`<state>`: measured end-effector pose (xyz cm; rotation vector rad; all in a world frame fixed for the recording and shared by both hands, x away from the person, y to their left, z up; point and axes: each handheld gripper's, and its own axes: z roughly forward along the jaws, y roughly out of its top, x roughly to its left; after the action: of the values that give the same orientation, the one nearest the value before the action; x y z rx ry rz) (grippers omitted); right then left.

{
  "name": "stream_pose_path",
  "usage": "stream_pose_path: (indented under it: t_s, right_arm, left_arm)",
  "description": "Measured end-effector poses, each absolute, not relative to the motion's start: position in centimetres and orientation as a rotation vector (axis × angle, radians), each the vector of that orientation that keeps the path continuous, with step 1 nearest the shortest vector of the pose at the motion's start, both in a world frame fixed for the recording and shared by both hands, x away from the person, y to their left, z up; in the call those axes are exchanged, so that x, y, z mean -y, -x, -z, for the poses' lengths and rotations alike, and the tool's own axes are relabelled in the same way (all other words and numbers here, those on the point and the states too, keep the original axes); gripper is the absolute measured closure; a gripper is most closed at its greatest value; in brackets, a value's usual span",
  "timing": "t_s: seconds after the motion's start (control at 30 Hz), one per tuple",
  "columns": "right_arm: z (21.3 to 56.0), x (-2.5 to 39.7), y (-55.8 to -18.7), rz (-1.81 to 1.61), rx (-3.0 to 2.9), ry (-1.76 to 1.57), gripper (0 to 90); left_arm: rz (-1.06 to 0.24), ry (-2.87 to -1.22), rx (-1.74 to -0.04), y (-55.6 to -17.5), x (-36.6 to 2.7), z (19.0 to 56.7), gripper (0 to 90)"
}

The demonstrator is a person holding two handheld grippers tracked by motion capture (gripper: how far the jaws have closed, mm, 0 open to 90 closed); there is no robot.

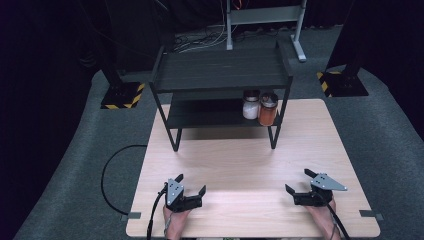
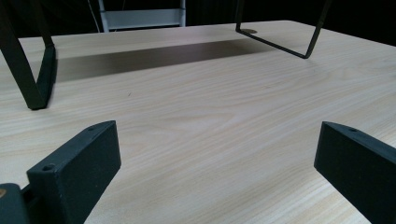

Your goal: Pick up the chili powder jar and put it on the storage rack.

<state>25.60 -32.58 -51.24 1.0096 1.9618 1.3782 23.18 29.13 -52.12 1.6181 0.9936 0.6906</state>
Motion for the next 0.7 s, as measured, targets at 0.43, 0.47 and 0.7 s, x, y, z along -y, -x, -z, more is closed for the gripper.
stream_pose_path:
  t_s: [0.43,0.47,0.7]
  right_arm:
    - [51.31,32.37,-25.44,-1.363,-1.957,-0.993,0.0]
    - [51.31,32.36,-25.42,-1.364,-1.956,-0.994,0.0]
    - [51.26,32.22,-25.45,-1.351,-1.964,-0.983,0.0]
  left_arm:
    - [-0.698,-1.632,-0.986,-23.25,-28.96,52.04,0.6]
    - [-0.698,-1.631,-0.986,-23.25,-28.95,52.04,0.6]
    - [-0.698,-1.634,-0.984,-23.27,-28.95,52.03,0.6]
